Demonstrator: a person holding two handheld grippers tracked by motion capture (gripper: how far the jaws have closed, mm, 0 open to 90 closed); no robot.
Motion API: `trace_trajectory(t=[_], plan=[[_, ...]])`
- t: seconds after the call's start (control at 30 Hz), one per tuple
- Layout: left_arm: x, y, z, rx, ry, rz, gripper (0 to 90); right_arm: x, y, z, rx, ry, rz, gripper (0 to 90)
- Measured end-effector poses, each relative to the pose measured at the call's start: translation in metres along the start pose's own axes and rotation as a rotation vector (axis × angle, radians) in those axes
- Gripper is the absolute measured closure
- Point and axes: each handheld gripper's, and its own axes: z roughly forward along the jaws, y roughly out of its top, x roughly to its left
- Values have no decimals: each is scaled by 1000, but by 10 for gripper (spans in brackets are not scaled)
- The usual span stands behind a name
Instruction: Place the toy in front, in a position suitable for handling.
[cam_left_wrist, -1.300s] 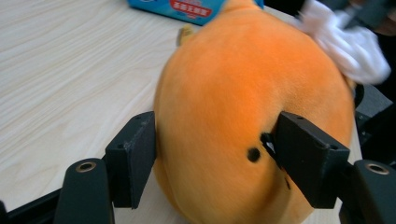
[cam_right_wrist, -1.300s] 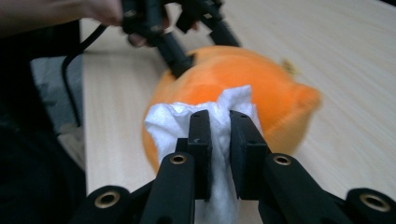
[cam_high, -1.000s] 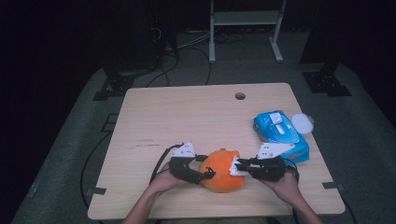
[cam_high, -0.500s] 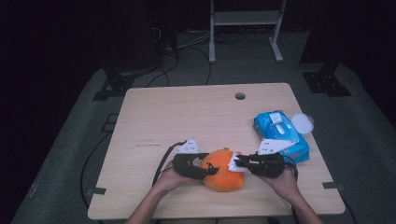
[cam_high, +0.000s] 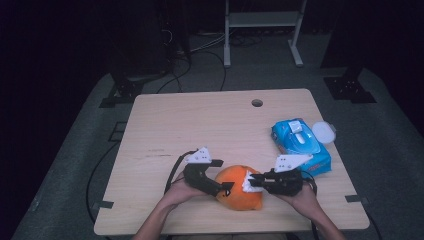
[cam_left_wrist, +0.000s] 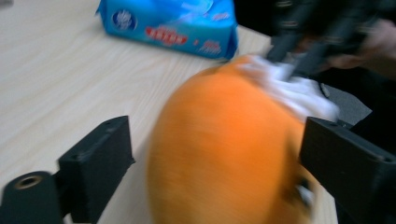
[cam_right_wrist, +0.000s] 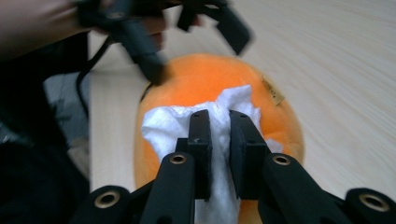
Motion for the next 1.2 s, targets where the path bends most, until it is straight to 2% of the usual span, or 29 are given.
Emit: trace_trajectory(t=[0.07,0.1,0.13,0.2,0.23,0.27,0.3,0.33,0.37,0.4,0.43,0.47,0.53,0.57,0.6,0.67,0.87,0.93,1.0,1.07,1.1,1.13,1.17,1.2], plan=[[3,-3,7,35,-40,-40,54,8,2,1,18,-4,-46,790],[1,-6,11,49,-86,-31,137,10,4,1,28,-16,-57,790],[-2,-7,12,47,-63,-11,165,10,5,1,30,-17,-56,790],[-5,-4,9,45,-35,34,293,7,6,-1,24,-27,-43,793],[-7,-3,7,27,-14,64,336,6,7,-3,10,-26,-30,794],[-7,-3,7,27,-14,64,367,6,7,-3,10,-26,-30,794],[-14,1,6,-13,18,118,388,7,13,-8,-34,-70,-28,796],[-18,3,6,-30,49,159,397,7,15,-9,-47,-87,-30,796],[-18,3,6,-30,49,159,403,7,15,-9,-47,-87,-30,796],[-26,6,8,-48,105,222,403,7,18,-10,-59,-111,-29,796],[-30,7,10,-53,146,262,404,6,20,-11,-73,-141,-24,796],[-31,6,12,-49,168,284,402,2,19,-10,-71,-160,-10,795],[-31,5,13,-45,161,278,385,1,18,-9,-66,-161,-6,795],[-27,2,11,-34,111,259,359,0,14,-7,-46,-157,-6,795],[-26,2,9,-28,81,238,335,0,13,-7,-41,-145,-4,795],[-23,-1,5,-16,55,226,319,0,11,-8,-33,-145,-3,796],[-21,-7,0,3,26,241,326,-7,7,-18,-26,-196,23,796],[-21,-6,0,4,18,238,303,-8,7,-18,-27,-196,32,795],[-17,-4,-2,1,5,189,203,-6,5,-14,-23,-171,23,796],[-10,-2,-1,9,16,104,100,-3,5,-12,-22,-151,8,796],[-10,-2,-1,9,16,104,63,-1,6,-12,-22,-135,1,796],[-5,-2,4,42,-4,59,48,2,7,-11,-23,-118,-8,796],[-5,-2,4,42,-4,59,63,2,7,-11,-23,-118,-8,796],[-7,-5,12,60,-19,52,100,7,10,-8,-24,-102,-25,796]])
